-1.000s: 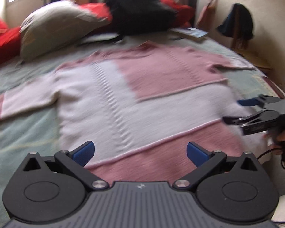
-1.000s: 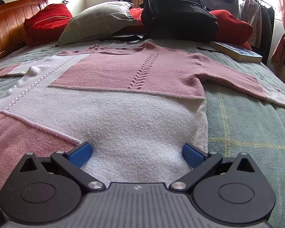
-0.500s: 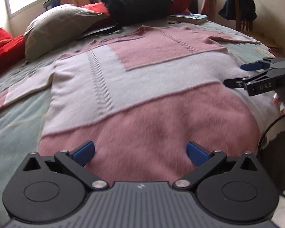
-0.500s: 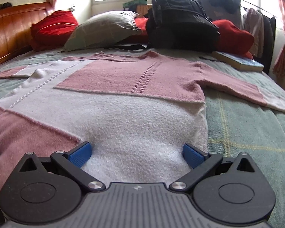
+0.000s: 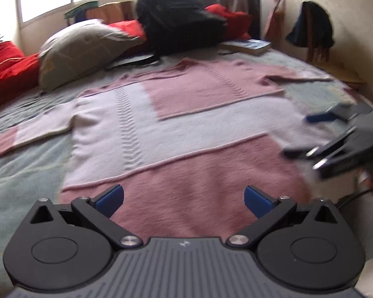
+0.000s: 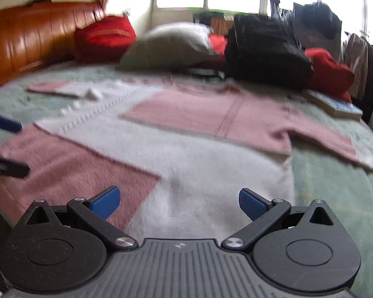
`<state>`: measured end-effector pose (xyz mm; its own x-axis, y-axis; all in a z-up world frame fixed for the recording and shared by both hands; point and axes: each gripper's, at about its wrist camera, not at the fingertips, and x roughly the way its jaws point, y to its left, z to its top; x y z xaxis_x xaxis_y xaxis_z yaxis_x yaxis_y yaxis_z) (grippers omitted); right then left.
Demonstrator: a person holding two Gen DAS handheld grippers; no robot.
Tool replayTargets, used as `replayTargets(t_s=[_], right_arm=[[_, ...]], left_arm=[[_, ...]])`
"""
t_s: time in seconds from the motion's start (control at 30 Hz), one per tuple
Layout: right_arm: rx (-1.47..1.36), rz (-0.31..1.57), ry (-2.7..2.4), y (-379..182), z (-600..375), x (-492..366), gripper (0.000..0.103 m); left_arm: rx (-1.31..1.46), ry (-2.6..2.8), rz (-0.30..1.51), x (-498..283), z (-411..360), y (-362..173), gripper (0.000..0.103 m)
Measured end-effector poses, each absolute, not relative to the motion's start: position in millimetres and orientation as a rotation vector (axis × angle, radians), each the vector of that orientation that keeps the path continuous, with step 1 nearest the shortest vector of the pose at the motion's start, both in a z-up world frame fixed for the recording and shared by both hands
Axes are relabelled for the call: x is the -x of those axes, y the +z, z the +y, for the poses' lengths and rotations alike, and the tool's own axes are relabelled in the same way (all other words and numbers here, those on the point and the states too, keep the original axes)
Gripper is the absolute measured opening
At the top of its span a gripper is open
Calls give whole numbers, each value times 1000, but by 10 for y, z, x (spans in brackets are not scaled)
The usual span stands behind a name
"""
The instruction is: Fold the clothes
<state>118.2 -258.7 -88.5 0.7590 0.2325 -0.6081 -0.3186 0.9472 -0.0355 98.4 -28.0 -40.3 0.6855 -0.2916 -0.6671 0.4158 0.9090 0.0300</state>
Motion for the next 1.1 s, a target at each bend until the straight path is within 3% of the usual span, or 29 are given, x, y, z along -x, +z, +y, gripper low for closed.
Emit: replayTargets(t_s=[0.23, 0.4, 0.6, 0.73, 0.97, 1.1], right_arm=[[100, 672, 261, -1054, -2681, -861, 103], [92, 676, 229, -1064, -2676, -802, 103], [88, 666, 224, -1090, -2679, -792, 103], [87, 656, 226, -1098, -2685, -779, 103], [98, 651, 228, -1098, -2684, -733, 103], [127, 678, 248, -1031, -2685, -629, 103]], left_arm=[[-180, -557, 697, -895, -545, -511, 102], [-76, -604, 817, -1029, -647, -723, 102], [-55, -699, 868, -825, -596, -647, 102], [-44, -650, 797, -915, -487, -460, 102], [-49, -467, 903, -1168, -287, -701, 102], [-72, -472, 852, -964, -160, -621, 102]])
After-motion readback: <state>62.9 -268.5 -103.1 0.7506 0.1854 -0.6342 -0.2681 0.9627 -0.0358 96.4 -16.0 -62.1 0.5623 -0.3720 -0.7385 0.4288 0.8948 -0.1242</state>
